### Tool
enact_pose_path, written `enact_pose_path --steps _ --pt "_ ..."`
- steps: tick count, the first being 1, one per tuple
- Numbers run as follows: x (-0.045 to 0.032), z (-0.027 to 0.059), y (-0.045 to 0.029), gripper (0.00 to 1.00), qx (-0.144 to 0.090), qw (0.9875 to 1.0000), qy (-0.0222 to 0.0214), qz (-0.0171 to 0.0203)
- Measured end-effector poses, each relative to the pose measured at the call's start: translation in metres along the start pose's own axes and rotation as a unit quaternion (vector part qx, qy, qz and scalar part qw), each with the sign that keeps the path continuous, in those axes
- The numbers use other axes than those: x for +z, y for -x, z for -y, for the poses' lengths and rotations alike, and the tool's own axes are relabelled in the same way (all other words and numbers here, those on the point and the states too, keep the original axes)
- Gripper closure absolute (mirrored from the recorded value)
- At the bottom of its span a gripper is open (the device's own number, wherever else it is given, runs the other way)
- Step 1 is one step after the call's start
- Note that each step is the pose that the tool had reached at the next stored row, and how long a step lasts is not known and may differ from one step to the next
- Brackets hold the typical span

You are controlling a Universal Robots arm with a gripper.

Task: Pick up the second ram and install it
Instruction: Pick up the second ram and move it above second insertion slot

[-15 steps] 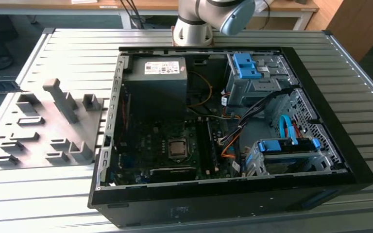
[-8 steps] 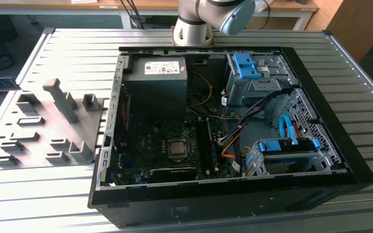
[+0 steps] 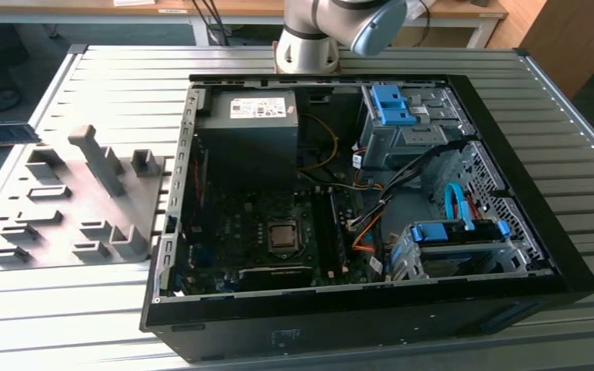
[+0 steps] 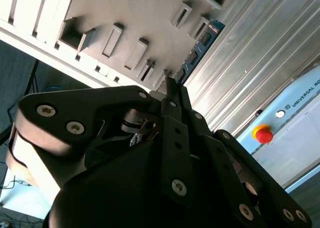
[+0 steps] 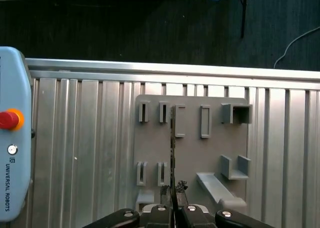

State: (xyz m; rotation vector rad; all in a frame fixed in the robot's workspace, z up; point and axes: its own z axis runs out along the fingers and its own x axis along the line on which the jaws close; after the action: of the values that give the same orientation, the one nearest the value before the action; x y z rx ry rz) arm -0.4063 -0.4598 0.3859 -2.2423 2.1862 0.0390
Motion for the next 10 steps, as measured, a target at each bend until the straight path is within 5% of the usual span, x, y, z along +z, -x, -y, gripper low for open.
enact_pose_path --steps 10 --pt "-0.0004 0.034 -0.0009 0.86 0.0 1.0 0.0 0.0"
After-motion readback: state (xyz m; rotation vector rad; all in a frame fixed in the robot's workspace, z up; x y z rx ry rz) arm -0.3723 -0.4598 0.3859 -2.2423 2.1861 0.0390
